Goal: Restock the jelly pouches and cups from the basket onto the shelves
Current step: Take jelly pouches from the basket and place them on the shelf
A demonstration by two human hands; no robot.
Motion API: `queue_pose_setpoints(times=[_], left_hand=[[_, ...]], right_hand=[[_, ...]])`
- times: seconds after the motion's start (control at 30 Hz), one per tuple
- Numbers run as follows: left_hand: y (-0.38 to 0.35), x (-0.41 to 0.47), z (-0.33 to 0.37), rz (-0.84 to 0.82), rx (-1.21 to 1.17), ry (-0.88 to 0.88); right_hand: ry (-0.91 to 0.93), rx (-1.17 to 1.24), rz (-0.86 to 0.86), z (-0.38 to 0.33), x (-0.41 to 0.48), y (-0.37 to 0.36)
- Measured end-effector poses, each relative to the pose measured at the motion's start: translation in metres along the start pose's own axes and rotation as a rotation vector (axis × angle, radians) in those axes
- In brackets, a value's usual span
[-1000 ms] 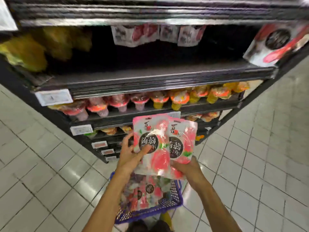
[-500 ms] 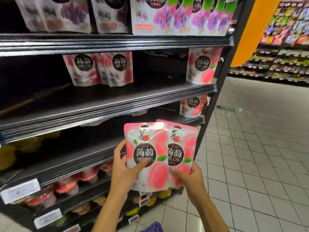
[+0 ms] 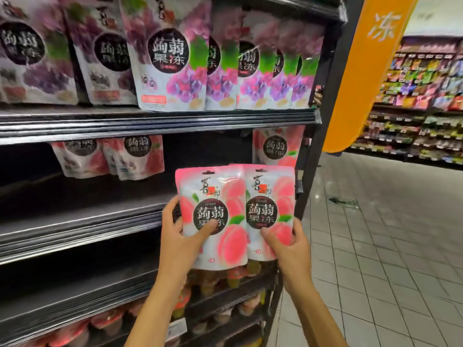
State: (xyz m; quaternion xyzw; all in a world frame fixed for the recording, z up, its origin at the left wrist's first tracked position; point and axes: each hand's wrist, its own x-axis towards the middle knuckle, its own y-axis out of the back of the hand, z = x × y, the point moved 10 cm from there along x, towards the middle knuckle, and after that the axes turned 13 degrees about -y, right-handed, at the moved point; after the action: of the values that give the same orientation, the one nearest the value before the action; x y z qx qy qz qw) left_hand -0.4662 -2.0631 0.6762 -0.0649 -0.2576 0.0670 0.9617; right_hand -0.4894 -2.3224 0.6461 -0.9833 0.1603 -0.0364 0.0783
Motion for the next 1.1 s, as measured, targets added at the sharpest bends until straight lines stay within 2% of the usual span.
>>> queue_pose_setpoints(times=[0.13, 0.5, 0.7, 0.83, 1.1], left_hand=[[-0.018, 0.021, -0.003, 0.077, 0.033, -0.016], [-0.032, 0.052, -0.007, 0.164, 0.126, -0.033], [-0.038, 0.052, -0.009, 0.168, 0.135, -0.042], [-0.041, 0.052, -0.011, 0.185, 0.131, -0.045], [-0.045, 0.049, -0.016, 0.207, 0.133, -0.039]], right_hand=[[0.007, 0.077, -0.029, -0.014, 0.043, 0.009], [0.125, -0.001, -0.055, -0.062, 0.137, -0.009], [0.206, -0.019, -0.021, -0.08, 0.156, -0.018], [0.186, -0.096, 0.015, -0.068, 0.168, -0.019], [0.221, -0.244, -0.037, -0.07, 0.158, -0.008]])
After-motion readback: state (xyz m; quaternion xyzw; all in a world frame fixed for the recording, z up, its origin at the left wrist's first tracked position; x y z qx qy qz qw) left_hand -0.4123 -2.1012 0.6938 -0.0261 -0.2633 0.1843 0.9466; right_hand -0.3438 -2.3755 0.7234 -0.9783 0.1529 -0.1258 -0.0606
